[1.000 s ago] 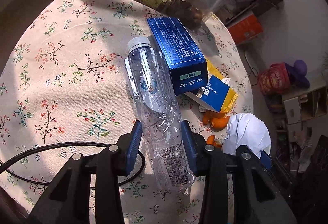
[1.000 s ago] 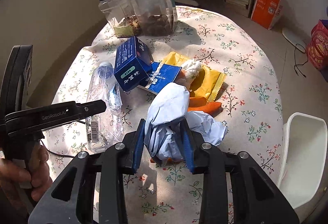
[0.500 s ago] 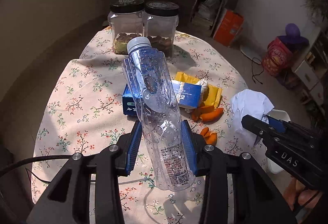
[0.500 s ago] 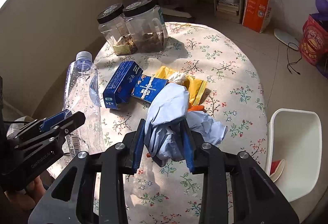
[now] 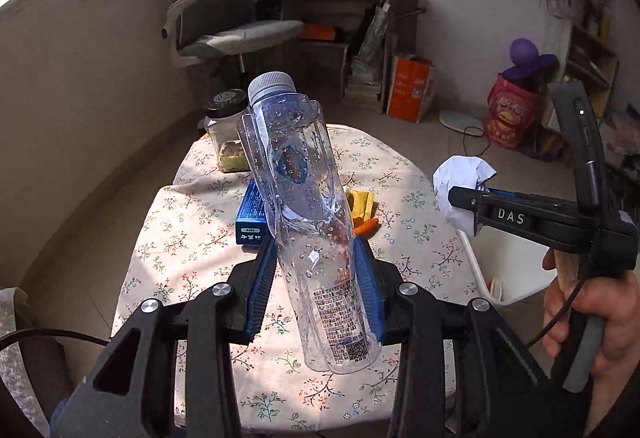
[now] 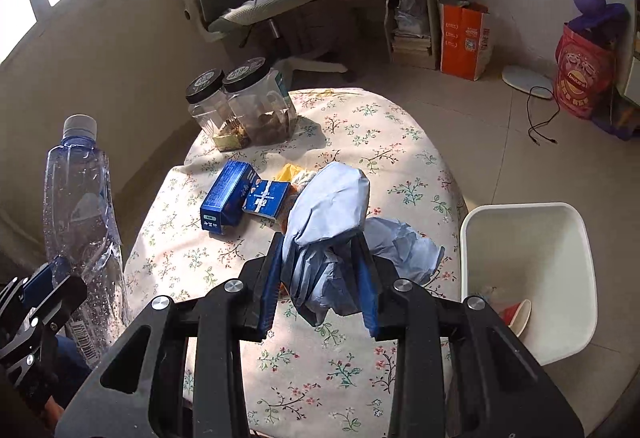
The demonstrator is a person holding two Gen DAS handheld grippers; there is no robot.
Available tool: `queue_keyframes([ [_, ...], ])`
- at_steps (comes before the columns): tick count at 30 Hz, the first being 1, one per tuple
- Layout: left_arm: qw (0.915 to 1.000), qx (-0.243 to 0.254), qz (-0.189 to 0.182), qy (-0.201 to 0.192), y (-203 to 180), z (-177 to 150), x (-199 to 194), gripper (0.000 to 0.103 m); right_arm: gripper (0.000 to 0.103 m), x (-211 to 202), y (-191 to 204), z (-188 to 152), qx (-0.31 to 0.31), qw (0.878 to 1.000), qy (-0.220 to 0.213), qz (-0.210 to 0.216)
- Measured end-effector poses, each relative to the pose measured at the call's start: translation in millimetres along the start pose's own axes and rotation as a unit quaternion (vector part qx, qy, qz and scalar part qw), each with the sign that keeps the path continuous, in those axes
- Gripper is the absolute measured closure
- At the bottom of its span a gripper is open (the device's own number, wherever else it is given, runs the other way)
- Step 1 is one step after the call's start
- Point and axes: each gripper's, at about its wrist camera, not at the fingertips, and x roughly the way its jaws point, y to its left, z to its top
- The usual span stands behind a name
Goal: Collect trash
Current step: 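Carry the bottle and blue plastic over the white bin and open both tools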
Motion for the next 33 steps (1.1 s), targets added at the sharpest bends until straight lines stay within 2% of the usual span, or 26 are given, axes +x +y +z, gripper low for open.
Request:
queue_keyframes([
  [5, 0.9993, -0.021, 0.001, -0.031, 15, -15, -67, 0.063, 0.071, -31, -16, -1, 0.009, 0.999, -0.031, 0.001],
  [9, 0.9982, -0.018, 0.006, -0.057, 19, -22, -119, 0.063, 0.071, -47, -26, 0, 0.016, 0.999, -0.048, 0.000],
  [13, 0.9974, -0.013, -0.053, -0.046, -1, -31, -146, 0.063, 0.071, -62, -45, -4, 0.038, 0.998, -0.057, -0.005],
  [16, 0.9951, 0.012, -0.089, -0.042, -34, -44, -150, 0.063, 0.071, -75, -62, -6, 0.050, 0.997, -0.063, -0.018],
  [20, 0.9863, 0.042, -0.159, 0.014, -98, -50, -113, 0.063, 0.071, -99, -95, -14, 0.068, 0.994, -0.077, -0.043],
  [22, 0.9819, 0.061, -0.177, 0.028, -134, -50, -89, 0.063, 0.071, -110, -115, -19, 0.083, 0.991, -0.081, -0.060],
  [24, 0.9763, 0.056, -0.201, 0.056, -160, -44, -57, 0.063, 0.071, -119, -139, -24, 0.101, 0.987, -0.086, -0.089],
  [27, 0.9700, 0.070, -0.218, 0.082, -195, -40, -11, 0.063, 0.071, -125, -168, -30, 0.124, 0.980, -0.086, -0.131],
  [30, 0.9653, 0.075, -0.227, 0.105, -217, -41, 39, 0.063, 0.071, -115, -185, -34, 0.137, 0.979, -0.070, -0.136],
  [33, 0.9642, 0.100, -0.224, 0.100, -240, -43, 81, 0.063, 0.071, -97, -191, -35, 0.132, 0.978, -0.042, -0.156],
])
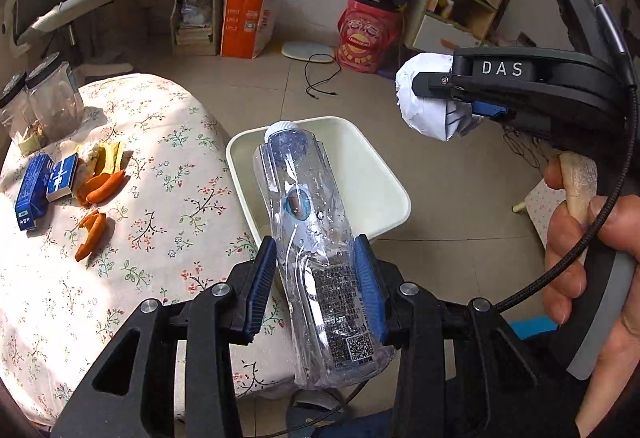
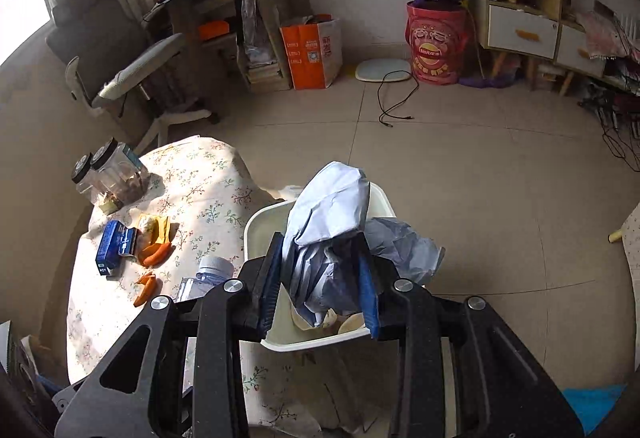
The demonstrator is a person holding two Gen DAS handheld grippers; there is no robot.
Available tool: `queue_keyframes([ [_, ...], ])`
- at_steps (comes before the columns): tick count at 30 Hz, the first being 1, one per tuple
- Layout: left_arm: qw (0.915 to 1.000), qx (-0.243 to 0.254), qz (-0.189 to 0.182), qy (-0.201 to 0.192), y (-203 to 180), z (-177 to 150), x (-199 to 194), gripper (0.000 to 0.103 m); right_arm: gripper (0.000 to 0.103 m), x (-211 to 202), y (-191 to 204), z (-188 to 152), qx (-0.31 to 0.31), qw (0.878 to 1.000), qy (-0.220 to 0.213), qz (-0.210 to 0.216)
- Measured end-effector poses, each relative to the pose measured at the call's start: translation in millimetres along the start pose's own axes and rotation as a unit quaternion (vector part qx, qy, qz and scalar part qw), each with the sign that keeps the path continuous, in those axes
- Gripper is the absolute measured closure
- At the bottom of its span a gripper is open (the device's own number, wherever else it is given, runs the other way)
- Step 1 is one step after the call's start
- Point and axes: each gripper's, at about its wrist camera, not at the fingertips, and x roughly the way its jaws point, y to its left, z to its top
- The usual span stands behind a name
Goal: Collect trash
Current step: 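Carry the bottle and blue plastic over the white bin and open both tools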
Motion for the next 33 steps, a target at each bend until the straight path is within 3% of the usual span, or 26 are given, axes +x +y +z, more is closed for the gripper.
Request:
queue_keyframes([
  [5, 0.9975, -0.061, -0.033, 0.010, 33, 26, 75, 0.063, 0.071, 27, 9, 6, -0.023, 0.999, 0.029, -0.006],
  [8, 0.9925, -0.085, -0.075, 0.046, 48, 37, 110, 0.062, 0.067, 41, 4, 8, -0.014, 0.999, 0.045, -0.011],
  [9, 0.9924, -0.092, -0.065, 0.050, 52, 39, 113, 0.061, 0.066, 47, 2, 8, -0.010, 0.998, 0.054, -0.012],
  [14, 0.9962, -0.080, -0.035, 0.011, 62, 40, 88, 0.056, 0.049, 54, 6, 9, -0.007, 0.998, 0.059, -0.033],
  [21, 0.9973, -0.053, 0.050, -0.013, 74, 38, 58, 0.055, 0.046, 52, 36, 14, -0.031, 0.998, 0.044, -0.019],
  [28, 0.9894, -0.061, 0.127, -0.037, 112, 26, 12, 0.054, 0.045, 44, 69, 17, -0.044, 0.999, 0.027, 0.009],
  [33, 0.9798, -0.092, 0.169, -0.055, 157, 9, -42, 0.050, 0.044, 36, 113, 18, -0.070, 0.997, 0.013, 0.036],
])
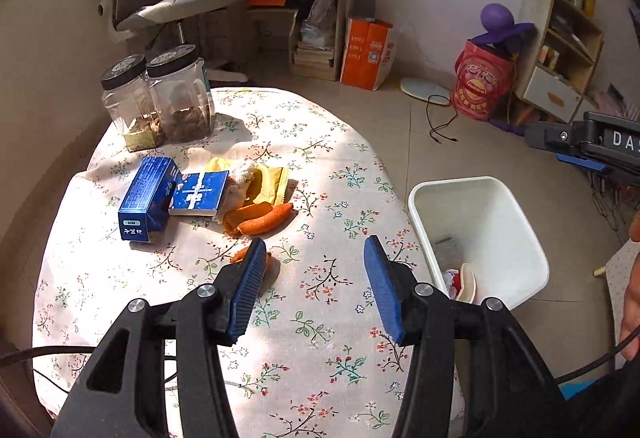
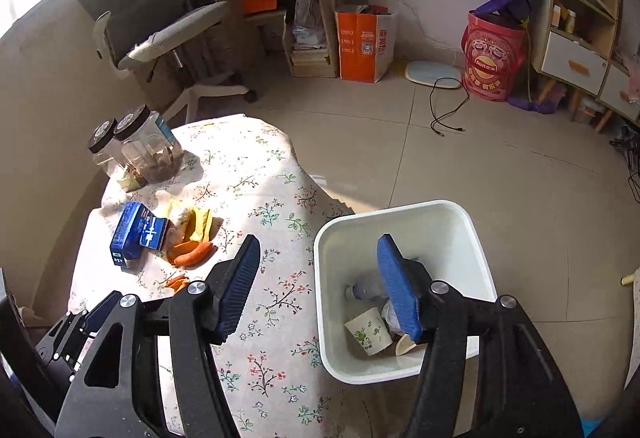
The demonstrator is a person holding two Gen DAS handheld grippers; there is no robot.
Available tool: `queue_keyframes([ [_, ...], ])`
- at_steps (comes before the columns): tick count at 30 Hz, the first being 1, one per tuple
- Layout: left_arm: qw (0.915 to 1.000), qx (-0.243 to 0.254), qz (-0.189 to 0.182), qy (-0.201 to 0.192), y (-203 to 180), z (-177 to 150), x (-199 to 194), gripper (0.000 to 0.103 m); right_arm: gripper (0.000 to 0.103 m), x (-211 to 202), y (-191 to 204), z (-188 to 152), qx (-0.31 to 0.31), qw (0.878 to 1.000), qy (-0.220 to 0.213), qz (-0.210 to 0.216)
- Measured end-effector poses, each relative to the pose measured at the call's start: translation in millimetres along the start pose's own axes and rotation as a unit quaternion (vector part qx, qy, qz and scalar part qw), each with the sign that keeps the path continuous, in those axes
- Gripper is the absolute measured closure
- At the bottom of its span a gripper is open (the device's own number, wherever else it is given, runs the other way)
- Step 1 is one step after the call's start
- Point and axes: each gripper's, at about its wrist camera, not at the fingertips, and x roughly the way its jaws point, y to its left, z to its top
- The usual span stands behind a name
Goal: Collect trash
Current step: 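Carry the bottle and blue plastic over the white bin and open both tools, then move both tools back to the table toward the two blue boxes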
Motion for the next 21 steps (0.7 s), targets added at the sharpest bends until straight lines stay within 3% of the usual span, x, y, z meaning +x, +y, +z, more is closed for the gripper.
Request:
queue_keyframes([
  [7, 0.9939, -0.081, 0.074, 0.004, 121, -18, -50, 0.050, 0.043, 12, 74, 2, -0.039, 0.998, 0.007, 0.045],
  [12, 0.9789, -0.158, 0.127, 0.022, 217, -39, -87, 0.050, 0.043, 27, 129, -2, -0.069, 0.995, 0.025, 0.069],
  [15, 0.9677, -0.195, 0.160, 0.006, 272, -44, -122, 0.050, 0.042, 34, 155, -3, -0.082, 0.993, 0.028, 0.081],
  [19, 0.9555, -0.231, 0.184, -0.004, 321, -45, -154, 0.048, 0.041, 47, 175, -6, -0.082, 0.992, 0.043, 0.089],
  [21, 0.9556, -0.233, 0.180, -0.009, 331, -38, -152, 0.043, 0.041, 55, 183, -7, -0.078, 0.992, 0.049, 0.090],
])
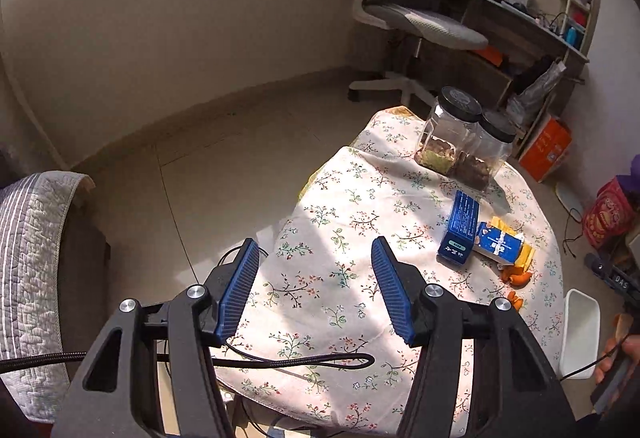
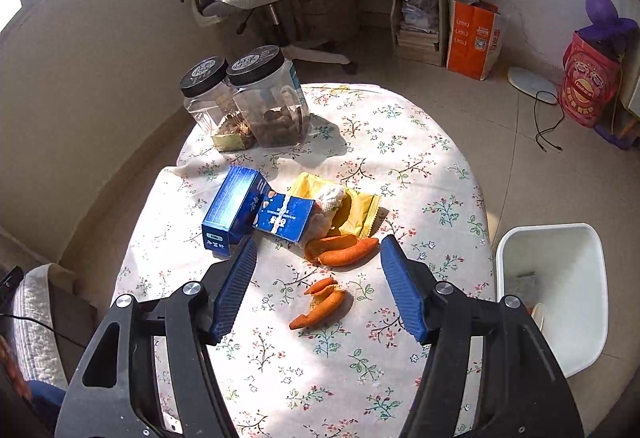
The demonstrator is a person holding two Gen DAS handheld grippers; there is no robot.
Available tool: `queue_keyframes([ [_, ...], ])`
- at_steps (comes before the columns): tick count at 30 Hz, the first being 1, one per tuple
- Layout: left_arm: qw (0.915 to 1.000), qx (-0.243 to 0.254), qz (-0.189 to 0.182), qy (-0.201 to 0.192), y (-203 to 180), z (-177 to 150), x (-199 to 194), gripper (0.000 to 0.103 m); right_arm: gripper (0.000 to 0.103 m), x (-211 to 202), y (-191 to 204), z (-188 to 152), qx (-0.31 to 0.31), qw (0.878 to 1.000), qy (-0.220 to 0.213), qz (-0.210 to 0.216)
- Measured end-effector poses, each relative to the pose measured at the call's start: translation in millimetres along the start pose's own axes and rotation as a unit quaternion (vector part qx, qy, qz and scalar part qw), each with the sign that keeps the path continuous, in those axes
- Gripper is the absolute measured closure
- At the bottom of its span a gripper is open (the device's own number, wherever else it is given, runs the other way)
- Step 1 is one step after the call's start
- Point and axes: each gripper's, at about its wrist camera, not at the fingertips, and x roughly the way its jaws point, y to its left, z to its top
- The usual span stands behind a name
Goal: Collect trash
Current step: 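Move both tools back to the table toward the two blue boxes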
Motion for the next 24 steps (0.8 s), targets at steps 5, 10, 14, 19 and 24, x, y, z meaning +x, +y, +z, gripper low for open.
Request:
queue_keyframes([
  [5, 0.9981, 0.050, -0.025, 0.027, -40, 11, 48, 0.041, 0.041, 24, 5, 4, 0.009, 1.000, 0.020, -0.010],
  [10, 0.9934, 0.056, -0.069, 0.072, -84, 17, 111, 0.041, 0.041, 45, 2, 7, 0.002, 0.999, 0.032, -0.028],
  [14, 0.9885, 0.065, -0.105, 0.087, -121, 22, 145, 0.034, 0.041, 68, 0, 14, -0.002, 0.998, 0.051, -0.023],
  [19, 0.9803, 0.080, -0.137, 0.117, -168, 18, 198, 0.028, 0.041, 101, 4, 24, -0.010, 0.996, 0.090, -0.001],
  [24, 0.9709, 0.079, -0.161, 0.159, -203, 8, 238, 0.028, 0.041, 137, 7, 32, -0.003, 0.992, 0.120, 0.026],
])
